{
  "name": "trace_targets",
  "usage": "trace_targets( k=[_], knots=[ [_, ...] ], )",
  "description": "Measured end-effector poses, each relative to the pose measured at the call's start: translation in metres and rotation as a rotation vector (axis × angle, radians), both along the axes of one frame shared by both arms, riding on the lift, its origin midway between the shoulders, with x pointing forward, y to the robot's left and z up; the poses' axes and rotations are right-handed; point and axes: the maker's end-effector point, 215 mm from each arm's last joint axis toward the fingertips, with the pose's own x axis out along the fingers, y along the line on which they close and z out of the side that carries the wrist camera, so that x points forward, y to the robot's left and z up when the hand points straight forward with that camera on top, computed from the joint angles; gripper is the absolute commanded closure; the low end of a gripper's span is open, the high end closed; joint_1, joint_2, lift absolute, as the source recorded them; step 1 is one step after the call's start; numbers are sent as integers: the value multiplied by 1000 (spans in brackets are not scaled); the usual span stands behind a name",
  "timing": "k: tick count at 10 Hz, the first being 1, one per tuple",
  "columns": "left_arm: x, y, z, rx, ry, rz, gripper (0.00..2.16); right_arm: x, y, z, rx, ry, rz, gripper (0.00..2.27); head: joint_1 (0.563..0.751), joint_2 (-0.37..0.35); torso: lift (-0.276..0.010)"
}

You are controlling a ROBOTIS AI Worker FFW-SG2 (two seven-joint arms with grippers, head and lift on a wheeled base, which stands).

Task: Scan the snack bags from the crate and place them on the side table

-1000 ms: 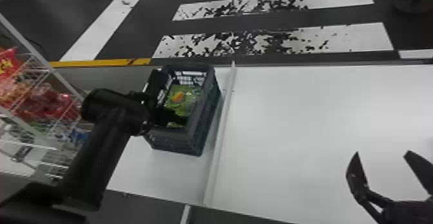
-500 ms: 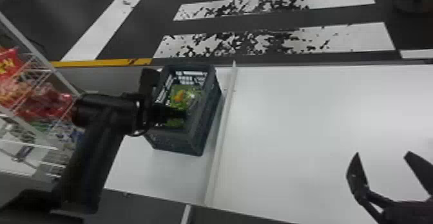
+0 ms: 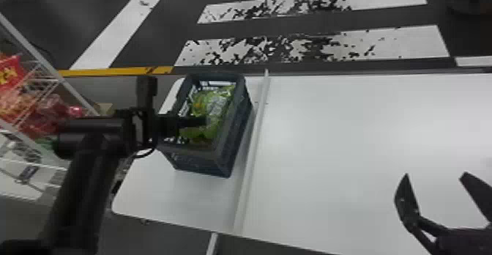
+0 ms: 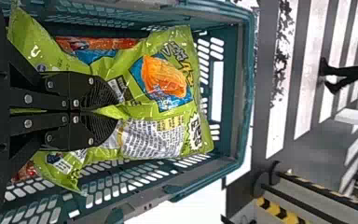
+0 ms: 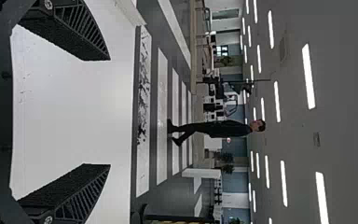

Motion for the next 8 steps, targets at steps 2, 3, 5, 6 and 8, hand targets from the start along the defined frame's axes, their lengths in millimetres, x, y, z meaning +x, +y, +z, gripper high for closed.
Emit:
trace_targets(
  k=[2, 3, 5, 6, 8],
  knots=[
    [-7, 2, 18, -120, -36, 11, 2132, 1, 1, -1, 0, 3, 0, 60, 695, 303, -50],
    [-9, 3, 25, -179, -54, 22, 2132, 1, 1, -1, 1, 4, 0, 60, 695, 306, -50],
    [-13, 6, 41, -270, -96, 48, 2132, 2, 4, -2, 2, 8, 4, 60, 695, 313, -50],
    [-13, 2, 55, -325, -128, 53, 2132, 3, 4, -2, 2, 8, 4, 60, 695, 312, -50],
    [-19, -15, 86, -356, -182, 46, 2135, 3, 5, -1, 3, 8, 5, 60, 695, 296, -50]
  ],
)
